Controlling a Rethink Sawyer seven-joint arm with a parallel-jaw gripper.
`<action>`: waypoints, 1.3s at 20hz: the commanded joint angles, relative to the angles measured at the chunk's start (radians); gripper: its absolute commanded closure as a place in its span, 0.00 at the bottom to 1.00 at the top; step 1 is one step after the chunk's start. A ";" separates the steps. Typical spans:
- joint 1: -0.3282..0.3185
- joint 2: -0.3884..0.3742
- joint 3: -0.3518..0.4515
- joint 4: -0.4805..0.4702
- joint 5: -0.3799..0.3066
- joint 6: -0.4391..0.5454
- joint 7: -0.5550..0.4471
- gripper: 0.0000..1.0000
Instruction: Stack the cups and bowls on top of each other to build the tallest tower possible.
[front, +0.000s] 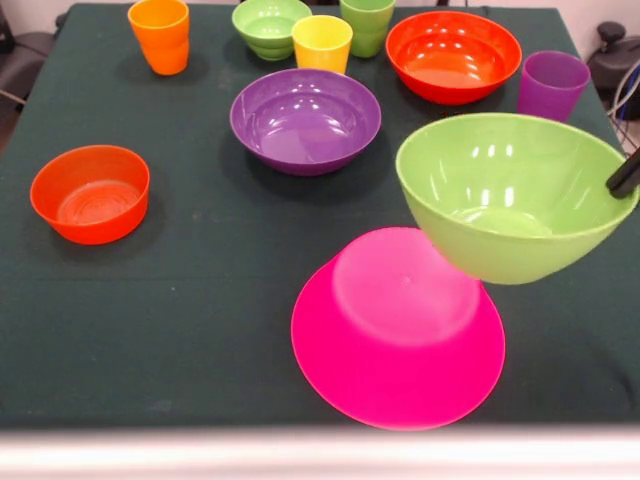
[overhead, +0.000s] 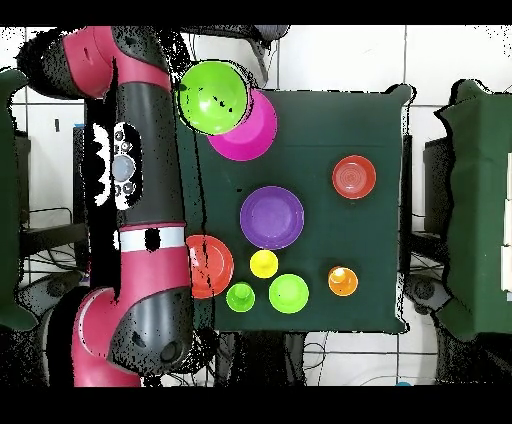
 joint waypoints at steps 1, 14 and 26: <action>-0.056 0.043 -0.080 -0.034 0.054 0.123 0.144 1.00; -0.092 0.059 -0.237 -0.044 0.211 0.148 0.119 1.00; -0.089 0.144 -0.294 -0.021 0.310 0.011 0.179 1.00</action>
